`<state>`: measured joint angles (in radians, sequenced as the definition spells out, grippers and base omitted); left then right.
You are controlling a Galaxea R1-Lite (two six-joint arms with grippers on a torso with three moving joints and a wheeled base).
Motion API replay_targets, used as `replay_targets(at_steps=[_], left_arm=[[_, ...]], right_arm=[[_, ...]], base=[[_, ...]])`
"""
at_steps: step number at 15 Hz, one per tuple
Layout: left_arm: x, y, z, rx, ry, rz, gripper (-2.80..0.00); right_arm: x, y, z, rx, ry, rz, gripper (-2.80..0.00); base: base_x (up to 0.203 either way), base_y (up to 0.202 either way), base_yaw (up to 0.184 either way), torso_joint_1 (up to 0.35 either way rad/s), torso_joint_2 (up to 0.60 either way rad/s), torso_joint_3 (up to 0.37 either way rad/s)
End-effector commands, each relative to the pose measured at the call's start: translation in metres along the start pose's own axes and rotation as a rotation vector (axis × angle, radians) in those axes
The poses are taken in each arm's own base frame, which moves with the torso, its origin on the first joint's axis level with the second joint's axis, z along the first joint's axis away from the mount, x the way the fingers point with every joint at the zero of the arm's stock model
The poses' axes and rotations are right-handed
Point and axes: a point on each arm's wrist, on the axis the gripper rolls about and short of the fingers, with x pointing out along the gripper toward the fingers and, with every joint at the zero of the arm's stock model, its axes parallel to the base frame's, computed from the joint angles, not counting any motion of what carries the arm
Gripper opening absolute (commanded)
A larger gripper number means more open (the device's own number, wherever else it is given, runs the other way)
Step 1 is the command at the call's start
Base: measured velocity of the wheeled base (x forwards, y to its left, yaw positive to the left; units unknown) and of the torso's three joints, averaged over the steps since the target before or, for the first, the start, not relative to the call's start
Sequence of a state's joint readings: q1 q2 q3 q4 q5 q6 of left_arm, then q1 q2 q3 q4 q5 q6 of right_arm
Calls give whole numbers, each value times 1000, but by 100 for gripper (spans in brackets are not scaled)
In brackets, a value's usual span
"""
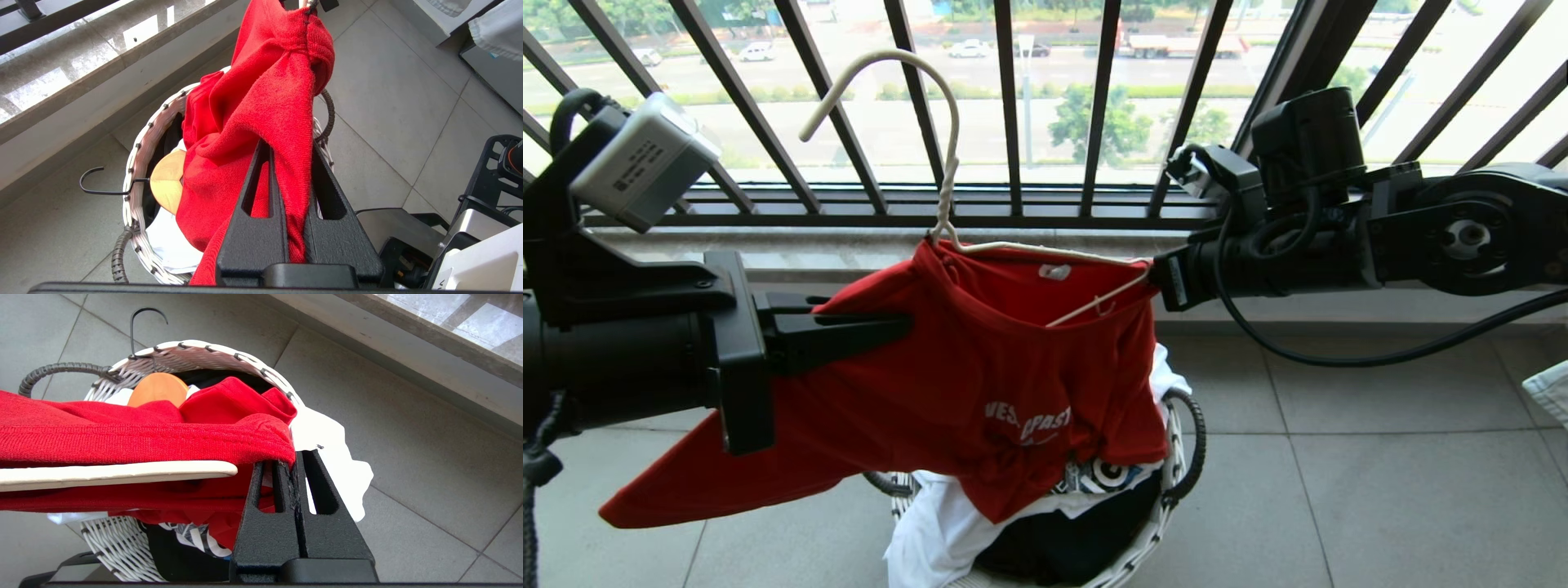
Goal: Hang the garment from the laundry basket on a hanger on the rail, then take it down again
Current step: Hang the clothes on the clothes rack
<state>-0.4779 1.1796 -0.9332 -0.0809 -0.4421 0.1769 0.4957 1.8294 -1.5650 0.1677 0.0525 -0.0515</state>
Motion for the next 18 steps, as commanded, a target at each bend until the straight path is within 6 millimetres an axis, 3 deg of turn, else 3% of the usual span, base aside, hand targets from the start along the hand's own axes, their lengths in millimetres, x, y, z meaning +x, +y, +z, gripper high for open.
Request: replay_targets(at_steps=[1,14,18], left_arm=[[5,-1,-3,-2,15,-19,-280],[14,2,-11,24,53,-20,-280],[25,6,-16,8,82,-28,-280]], right_arm=[[-2,-2,3,1,-12,-5,-280],[-18,-10,6,-1,-12,-35,-280],[-33,-5,13,13,-51,-18,-280]], base=[[0,0,0,0,0,0],[0,0,0,0,0,0],[0,0,0,0,0,0]])
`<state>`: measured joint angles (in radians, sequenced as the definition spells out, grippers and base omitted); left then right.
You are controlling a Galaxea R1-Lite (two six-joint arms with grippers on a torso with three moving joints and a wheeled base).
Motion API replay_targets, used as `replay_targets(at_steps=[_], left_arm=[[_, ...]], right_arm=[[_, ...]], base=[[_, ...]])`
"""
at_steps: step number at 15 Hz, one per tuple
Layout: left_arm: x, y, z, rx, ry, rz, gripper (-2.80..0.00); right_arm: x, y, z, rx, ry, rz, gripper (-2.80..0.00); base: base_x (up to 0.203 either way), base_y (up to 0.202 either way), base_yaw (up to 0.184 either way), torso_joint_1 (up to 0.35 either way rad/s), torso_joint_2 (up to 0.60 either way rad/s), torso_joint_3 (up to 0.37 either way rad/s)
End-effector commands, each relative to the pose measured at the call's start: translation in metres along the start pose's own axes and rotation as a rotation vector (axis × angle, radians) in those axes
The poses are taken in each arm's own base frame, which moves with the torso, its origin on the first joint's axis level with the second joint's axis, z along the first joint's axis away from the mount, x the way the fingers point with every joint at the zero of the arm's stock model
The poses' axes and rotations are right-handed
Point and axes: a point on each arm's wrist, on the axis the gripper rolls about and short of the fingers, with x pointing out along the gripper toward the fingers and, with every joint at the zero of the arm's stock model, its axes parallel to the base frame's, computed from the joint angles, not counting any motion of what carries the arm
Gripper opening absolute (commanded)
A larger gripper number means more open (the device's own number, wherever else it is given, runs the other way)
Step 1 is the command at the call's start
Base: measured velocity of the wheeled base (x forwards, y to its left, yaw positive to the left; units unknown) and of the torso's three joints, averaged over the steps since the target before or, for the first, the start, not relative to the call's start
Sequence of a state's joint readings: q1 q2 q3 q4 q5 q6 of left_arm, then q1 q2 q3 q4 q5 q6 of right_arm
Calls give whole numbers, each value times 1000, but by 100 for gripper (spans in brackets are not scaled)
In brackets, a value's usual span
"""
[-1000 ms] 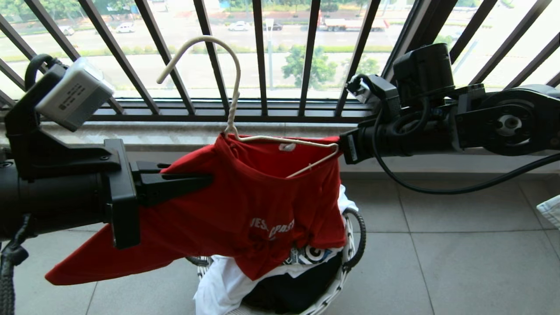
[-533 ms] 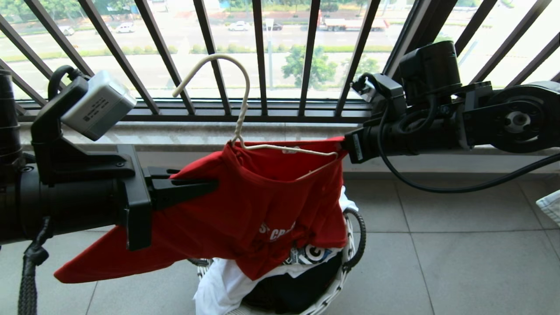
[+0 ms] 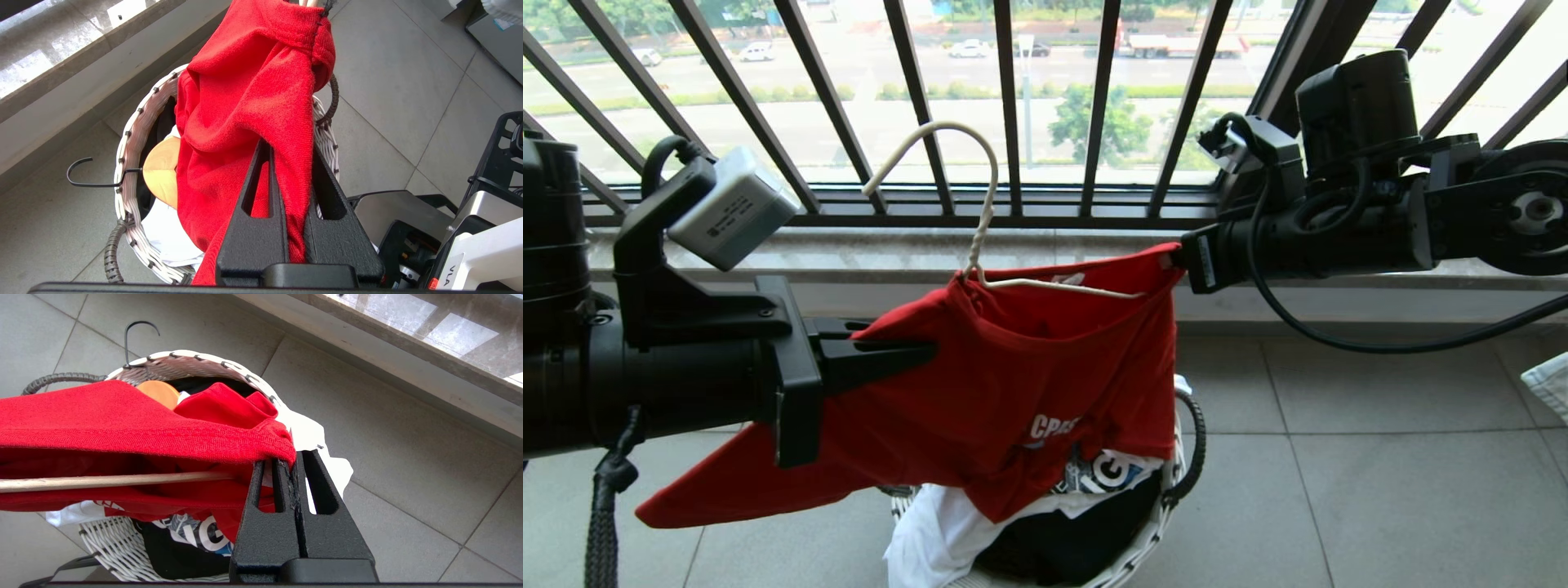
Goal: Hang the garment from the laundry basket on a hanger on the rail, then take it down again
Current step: Hang the clothes on the clothes rack
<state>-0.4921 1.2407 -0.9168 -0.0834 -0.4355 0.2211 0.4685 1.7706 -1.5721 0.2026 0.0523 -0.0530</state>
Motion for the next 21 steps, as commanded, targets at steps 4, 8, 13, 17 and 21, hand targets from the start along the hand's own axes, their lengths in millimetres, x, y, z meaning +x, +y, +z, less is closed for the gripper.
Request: replay_targets(at_steps=[4,8,13,17,21], left_arm=[[22,9,-5,4,-40,3,-280],[34,14,-10,0,-90,16,-280],[33,12,-10,9,-93,11,-280],[16,7,2,39,-161,34,-280],[-1,4,14,63,-207,148,-280]], right_arm=[[-9,20,10,54,-74,54,-280],[-12,31,14,88,-111,82,-280],[-25,50,22,148,-266,144,-280],[-49,58,30,164,-335,69,-280],[-55,64,37,193,-471,7,-280]], base=[[0,0,0,0,0,0],[0,0,0,0,0,0],[0,0,0,0,0,0],[0,0,0,0,0,0],[0,0,0,0,0,0]])
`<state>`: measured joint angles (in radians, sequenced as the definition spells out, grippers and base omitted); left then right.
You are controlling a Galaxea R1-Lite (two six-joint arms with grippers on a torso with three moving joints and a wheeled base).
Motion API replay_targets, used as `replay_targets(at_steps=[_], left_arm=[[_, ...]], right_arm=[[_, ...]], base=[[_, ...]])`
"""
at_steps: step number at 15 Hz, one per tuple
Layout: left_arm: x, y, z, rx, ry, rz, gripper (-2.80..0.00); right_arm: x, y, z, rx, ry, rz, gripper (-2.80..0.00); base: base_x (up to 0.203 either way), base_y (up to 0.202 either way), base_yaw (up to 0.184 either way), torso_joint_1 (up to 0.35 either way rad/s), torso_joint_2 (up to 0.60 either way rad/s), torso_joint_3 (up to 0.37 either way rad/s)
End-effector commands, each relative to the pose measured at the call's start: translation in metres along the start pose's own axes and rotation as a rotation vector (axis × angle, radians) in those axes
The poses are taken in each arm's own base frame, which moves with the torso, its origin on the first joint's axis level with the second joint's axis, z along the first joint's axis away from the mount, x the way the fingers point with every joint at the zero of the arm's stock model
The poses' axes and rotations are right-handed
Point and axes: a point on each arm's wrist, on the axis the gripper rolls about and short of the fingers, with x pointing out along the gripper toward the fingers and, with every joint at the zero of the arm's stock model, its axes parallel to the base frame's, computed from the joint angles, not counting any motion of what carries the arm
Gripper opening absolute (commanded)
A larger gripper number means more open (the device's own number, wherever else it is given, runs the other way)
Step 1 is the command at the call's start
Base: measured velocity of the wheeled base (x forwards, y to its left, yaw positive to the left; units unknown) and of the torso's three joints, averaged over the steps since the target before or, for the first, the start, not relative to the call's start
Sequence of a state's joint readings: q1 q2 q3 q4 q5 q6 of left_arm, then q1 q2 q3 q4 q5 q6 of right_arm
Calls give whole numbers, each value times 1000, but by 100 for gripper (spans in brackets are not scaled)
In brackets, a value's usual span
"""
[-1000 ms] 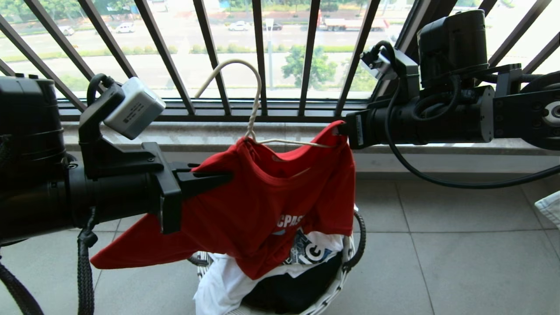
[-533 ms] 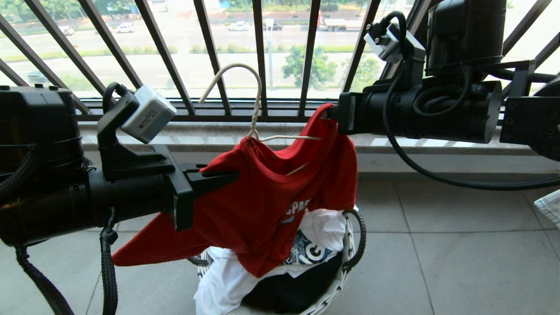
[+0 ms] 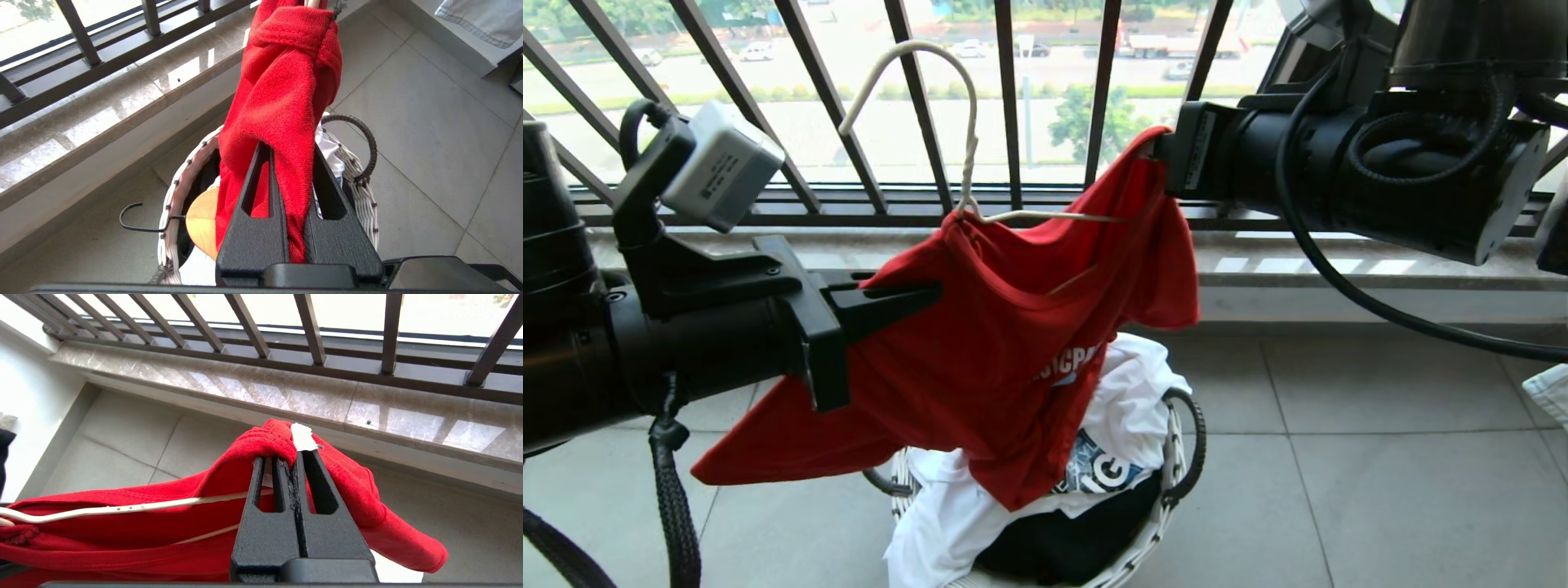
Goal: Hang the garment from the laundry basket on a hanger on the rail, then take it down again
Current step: Hang the clothes on the clothes rack
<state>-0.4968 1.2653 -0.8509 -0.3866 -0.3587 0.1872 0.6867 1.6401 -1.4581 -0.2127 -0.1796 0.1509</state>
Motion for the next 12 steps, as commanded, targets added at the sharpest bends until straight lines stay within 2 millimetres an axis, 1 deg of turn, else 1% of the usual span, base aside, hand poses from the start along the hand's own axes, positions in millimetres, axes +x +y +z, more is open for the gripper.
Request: replay_targets(at_steps=[1,5,8,12], left_arm=[[-7,0,9,25,-27,64,-280],[-10,1,13,36,-37,98,-280],[-19,-2,20,49,-71,106,-280],[-25,-3,22,83,-79,130,-280]], right_arm=[[-1,2,2,2,-45,-2,-280],[-2,-2,7,-6,-64,-37,-280],[7,-10,1,-44,-48,-70,-280],[11,-10,0,-50,-67,-76,-280]], base=[[0,0,0,0,0,0],[0,0,0,0,0,0],[0,0,0,0,0,0],[0,0,0,0,0,0]])
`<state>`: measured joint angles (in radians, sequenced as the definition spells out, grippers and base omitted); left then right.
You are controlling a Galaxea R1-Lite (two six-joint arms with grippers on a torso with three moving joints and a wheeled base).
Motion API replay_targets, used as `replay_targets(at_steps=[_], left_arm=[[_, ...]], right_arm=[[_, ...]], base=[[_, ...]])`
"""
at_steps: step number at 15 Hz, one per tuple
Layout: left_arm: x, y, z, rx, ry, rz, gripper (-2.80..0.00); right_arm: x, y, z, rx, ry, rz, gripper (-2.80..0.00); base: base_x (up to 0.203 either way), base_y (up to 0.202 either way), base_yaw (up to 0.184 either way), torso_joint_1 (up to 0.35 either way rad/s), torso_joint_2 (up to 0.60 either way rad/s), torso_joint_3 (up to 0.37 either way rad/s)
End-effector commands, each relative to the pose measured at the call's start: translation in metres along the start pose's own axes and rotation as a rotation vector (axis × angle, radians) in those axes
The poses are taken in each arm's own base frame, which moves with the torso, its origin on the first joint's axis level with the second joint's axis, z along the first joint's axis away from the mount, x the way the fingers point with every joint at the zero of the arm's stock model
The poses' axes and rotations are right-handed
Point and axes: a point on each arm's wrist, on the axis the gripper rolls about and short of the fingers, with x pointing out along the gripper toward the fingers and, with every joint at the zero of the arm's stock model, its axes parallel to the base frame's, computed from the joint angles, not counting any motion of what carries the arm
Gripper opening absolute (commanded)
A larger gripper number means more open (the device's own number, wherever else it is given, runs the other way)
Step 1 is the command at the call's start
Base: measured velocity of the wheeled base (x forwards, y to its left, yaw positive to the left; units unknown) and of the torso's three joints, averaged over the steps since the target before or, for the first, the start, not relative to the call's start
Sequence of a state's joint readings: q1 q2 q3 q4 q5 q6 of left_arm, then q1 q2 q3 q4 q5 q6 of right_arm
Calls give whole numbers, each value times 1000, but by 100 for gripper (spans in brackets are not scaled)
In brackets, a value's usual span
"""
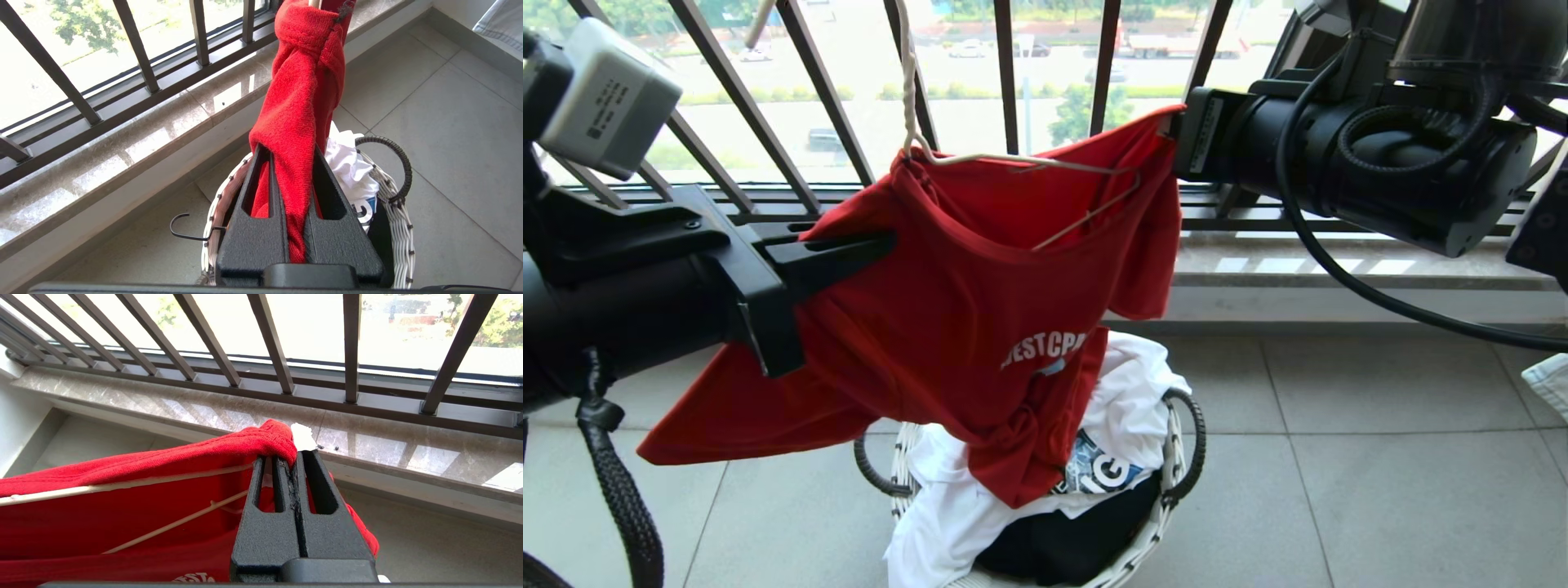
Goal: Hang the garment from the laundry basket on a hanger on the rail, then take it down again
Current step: Hang the clothes on the clothes rack
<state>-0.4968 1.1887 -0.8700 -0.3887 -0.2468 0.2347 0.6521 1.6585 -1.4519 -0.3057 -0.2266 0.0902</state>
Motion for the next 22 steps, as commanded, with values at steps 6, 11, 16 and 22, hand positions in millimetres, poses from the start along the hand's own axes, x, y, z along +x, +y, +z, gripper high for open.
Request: replay_targets(at_steps=[6,11,16,22], left_arm=[[9,-1,-10,-10,38,-24,-280],[23,-10,-22,-35,82,-78,-280],[36,-11,-31,-41,99,-90,-280],[54,-18,-45,-62,73,-109,-280]], right_arm=[[1,7,-6,0,19,21,-280],[-5,24,-13,4,39,57,-280],[-10,32,-10,20,4,74,-280],[-26,51,-15,40,27,150,-280]], base=[[0,0,0,0,0,0],[0,0,0,0,0,0],[0,0,0,0,0,0],[0,0,0,0,0,0]])
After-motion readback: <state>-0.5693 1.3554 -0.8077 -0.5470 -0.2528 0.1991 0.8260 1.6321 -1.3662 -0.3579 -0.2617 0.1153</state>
